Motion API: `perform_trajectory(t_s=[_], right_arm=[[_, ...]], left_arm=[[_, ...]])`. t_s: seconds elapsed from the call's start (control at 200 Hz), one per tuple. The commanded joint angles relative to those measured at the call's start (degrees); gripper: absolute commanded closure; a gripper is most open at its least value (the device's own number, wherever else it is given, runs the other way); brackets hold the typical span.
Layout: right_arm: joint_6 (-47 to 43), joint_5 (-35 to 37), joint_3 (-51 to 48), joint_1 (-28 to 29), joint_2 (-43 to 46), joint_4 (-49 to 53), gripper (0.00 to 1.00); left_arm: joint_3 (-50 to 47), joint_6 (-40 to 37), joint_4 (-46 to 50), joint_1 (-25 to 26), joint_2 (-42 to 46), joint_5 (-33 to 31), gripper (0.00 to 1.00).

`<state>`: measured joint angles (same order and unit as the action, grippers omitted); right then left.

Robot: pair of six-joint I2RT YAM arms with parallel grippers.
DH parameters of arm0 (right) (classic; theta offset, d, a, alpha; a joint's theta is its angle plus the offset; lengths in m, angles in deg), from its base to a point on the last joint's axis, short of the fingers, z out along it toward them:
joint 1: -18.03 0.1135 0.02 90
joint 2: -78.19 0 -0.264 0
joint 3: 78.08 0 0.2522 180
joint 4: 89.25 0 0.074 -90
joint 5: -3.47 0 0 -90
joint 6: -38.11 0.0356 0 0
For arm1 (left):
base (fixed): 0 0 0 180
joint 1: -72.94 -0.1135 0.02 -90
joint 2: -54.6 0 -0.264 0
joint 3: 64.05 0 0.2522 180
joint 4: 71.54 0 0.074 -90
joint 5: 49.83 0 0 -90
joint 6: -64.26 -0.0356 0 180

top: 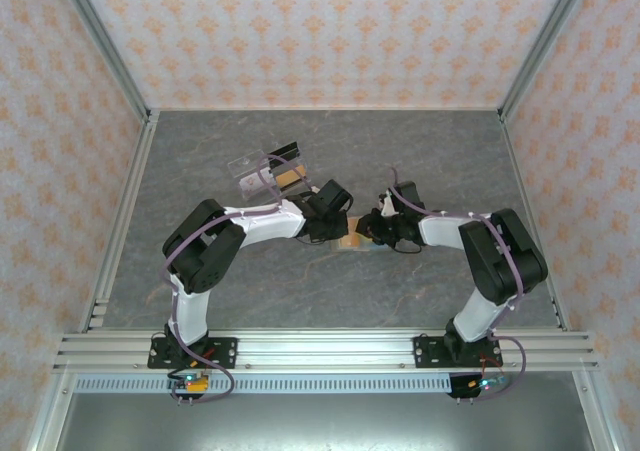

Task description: Take the credit cards out of the card holder

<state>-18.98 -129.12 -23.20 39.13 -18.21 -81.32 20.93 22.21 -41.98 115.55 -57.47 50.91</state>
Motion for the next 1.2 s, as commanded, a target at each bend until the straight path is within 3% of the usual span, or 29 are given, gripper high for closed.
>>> perform_trajectory(t_s=[0.0, 0.566, 0.791, 1.016, 1.196], right_arm=[[-1.09, -2.47, 1.33, 0.03, -1.88, -2.03, 0.81], [-1.16, -5.77, 1.06, 0.08, -2.49, -5.06, 0.86], [-2.13, -2.47, 0.89, 0.03, -0.36, -2.88, 1.00], [-3.86, 4.16, -0.03, 0.05, 4.00, 1.84, 1.00], [-4.95, 8.26, -0.03, 0.00, 6.33, 5.24, 1.00]], left_arm=[[-0.71, -0.66, 2.28, -0.09, -4.33, 2.05, 0.95], [-0.21, -0.92, 0.37, -0.16, -6.07, 6.68, 0.98], [0.48, -1.91, 0.98, -0.42, -3.31, 6.14, 0.95], [3.02, -4.76, 4.81, -1.02, -0.52, 5.19, 0.88], [2.88, -5.49, 4.91, -1.56, 0.89, 4.59, 0.88]])
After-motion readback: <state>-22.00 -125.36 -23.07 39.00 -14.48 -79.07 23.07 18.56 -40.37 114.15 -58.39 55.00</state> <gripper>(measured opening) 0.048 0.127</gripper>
